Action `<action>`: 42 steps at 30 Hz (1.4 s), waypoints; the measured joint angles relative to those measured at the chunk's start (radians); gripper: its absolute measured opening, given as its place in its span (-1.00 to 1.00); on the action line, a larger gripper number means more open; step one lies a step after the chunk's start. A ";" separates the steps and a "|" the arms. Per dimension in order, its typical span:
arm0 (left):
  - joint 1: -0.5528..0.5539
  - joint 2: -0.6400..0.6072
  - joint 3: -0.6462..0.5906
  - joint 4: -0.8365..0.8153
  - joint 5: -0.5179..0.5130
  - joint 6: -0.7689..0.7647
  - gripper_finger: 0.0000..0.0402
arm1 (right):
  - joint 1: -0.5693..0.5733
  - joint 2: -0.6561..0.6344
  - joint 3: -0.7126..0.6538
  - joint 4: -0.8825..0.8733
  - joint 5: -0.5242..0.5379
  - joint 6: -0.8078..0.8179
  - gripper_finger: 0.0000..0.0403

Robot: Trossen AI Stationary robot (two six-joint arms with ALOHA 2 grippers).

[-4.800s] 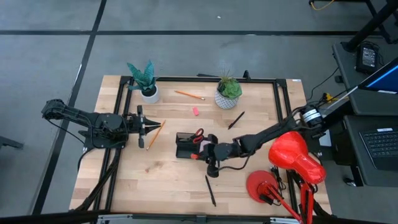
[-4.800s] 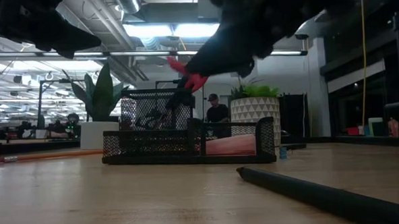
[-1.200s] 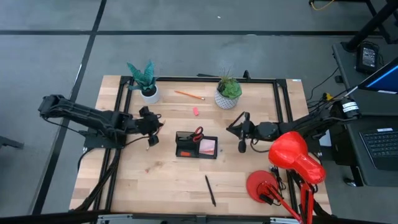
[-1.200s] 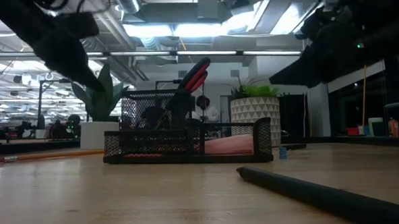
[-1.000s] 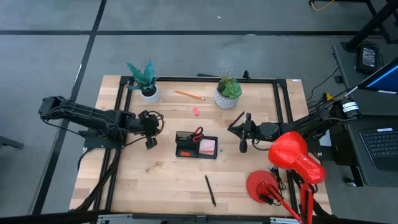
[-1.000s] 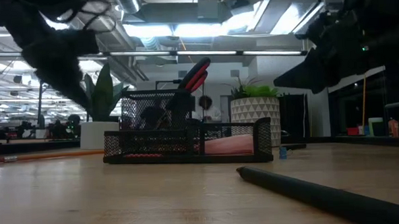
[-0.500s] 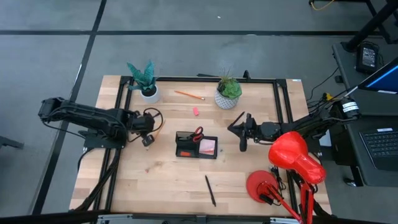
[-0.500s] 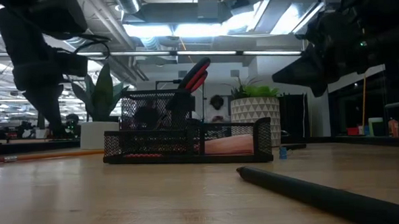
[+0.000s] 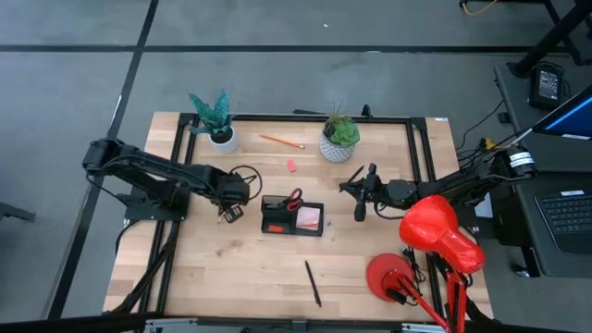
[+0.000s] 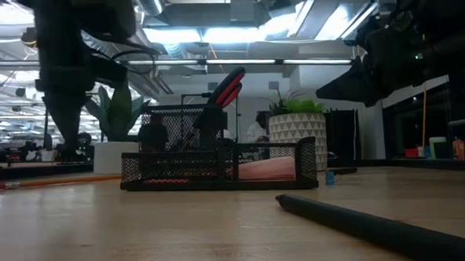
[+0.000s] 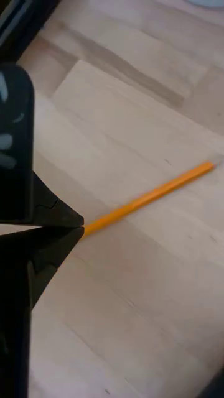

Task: Pick and place office supplies into organizer
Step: Put the bottom orange pencil into the desk organizer

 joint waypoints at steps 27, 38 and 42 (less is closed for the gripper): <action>0.078 0.042 0.013 0.058 0.037 -0.066 -0.30 | -0.001 0.000 0.000 -0.085 -0.001 0.053 -0.98; 0.145 0.119 0.013 0.058 0.047 -0.026 -0.29 | 0.001 0.000 0.000 -0.084 -0.050 0.082 -0.98; 0.173 0.168 0.013 0.059 0.048 -0.015 -0.29 | 0.001 0.000 0.000 -0.084 -0.065 0.082 -0.98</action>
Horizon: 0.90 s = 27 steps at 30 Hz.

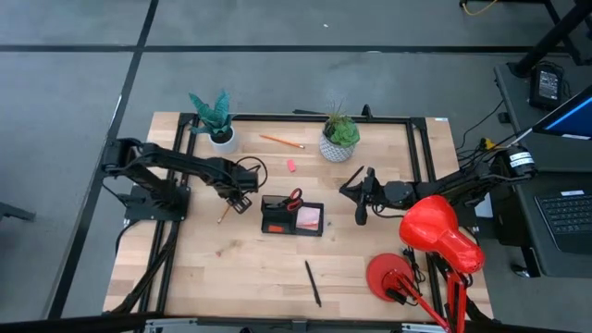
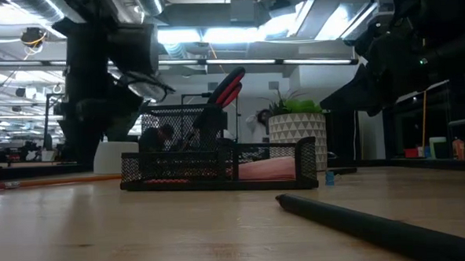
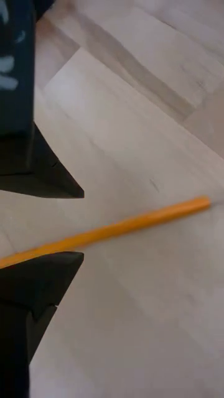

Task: Pick and place office supplies into organizer
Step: Put the bottom orange pencil into the desk organizer

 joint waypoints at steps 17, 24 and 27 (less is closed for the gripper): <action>0.094 0.158 0.006 0.070 0.119 0.025 -0.29 | 0.000 0.000 0.000 -0.002 0.000 -0.005 -0.98; 0.084 0.160 0.005 0.081 0.108 -0.011 -0.29 | 0.000 0.000 0.000 -0.002 0.000 -0.004 -0.98; 0.078 0.160 0.003 0.086 0.099 -0.026 -0.29 | 0.000 0.000 0.000 -0.002 0.000 -0.004 -0.98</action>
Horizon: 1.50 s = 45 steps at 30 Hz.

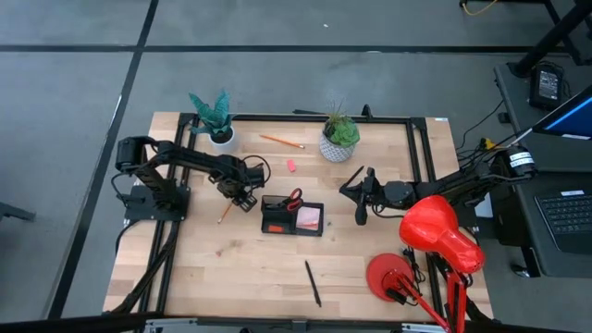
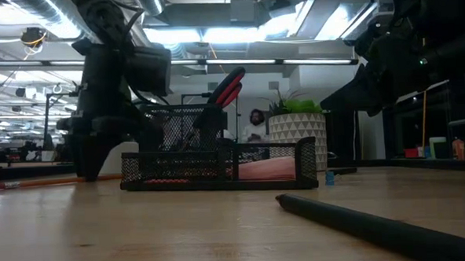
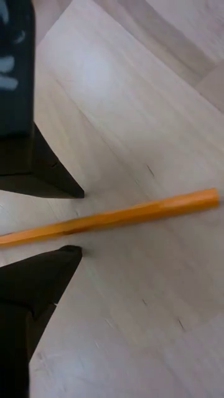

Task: Pick and place office supplies into organizer
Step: Put the bottom orange pencil into the desk organizer

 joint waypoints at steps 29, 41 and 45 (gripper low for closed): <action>-0.060 -0.025 -0.037 0.060 -0.056 0.064 -0.89 | 0.000 0.000 0.001 0.040 0.000 0.000 -0.98; -0.069 -0.180 -0.051 0.107 -0.106 0.193 -0.92 | 0.000 0.000 0.001 0.045 0.000 0.001 -0.98; -0.071 -0.246 -0.053 0.091 -0.131 0.238 -0.92 | 0.000 0.000 0.001 0.046 0.000 0.001 -0.98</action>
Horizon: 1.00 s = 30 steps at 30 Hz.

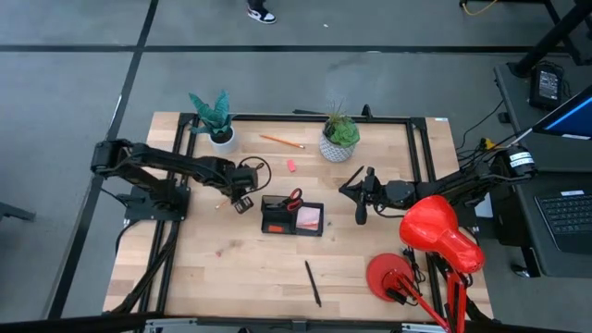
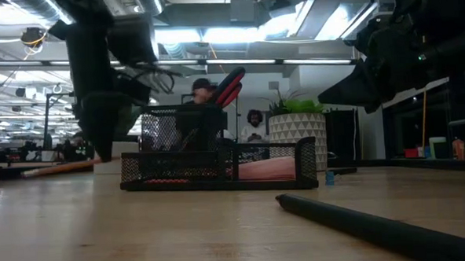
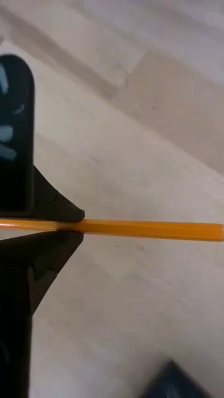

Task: Pick and place office supplies into organizer
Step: Put the bottom orange pencil into the desk organizer

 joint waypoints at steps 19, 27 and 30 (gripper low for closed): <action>0.000 -0.292 0.002 0.097 -0.050 0.303 -0.93 | 0.000 0.000 0.000 0.000 0.000 0.000 -0.98; 0.000 -0.385 0.004 0.251 -0.038 0.434 -0.93 | 0.000 0.000 0.000 -0.001 0.000 -0.005 -0.98; 0.000 -0.396 -0.001 0.359 0.020 0.469 -0.93 | 0.000 0.000 0.000 -0.001 0.000 -0.027 -0.98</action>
